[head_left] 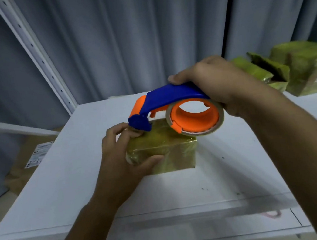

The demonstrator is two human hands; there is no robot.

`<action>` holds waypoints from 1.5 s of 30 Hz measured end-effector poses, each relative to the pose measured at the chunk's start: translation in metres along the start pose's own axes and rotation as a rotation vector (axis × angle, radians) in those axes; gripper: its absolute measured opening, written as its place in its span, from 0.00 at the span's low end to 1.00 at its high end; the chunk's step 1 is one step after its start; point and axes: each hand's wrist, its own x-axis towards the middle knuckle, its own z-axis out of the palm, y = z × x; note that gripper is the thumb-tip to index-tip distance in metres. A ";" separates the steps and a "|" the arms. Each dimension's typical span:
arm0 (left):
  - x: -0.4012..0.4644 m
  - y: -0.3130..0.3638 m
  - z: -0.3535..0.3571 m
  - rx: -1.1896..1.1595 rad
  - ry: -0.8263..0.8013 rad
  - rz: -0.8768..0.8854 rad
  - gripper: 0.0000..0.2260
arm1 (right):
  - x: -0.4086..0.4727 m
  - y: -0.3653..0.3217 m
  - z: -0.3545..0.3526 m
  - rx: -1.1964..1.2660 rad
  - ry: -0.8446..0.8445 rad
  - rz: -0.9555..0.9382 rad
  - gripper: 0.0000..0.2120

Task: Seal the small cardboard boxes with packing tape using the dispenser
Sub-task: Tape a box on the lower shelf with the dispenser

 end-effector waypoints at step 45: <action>-0.011 -0.009 0.006 -0.201 0.145 0.146 0.25 | 0.005 0.003 0.010 -0.138 -0.049 0.027 0.12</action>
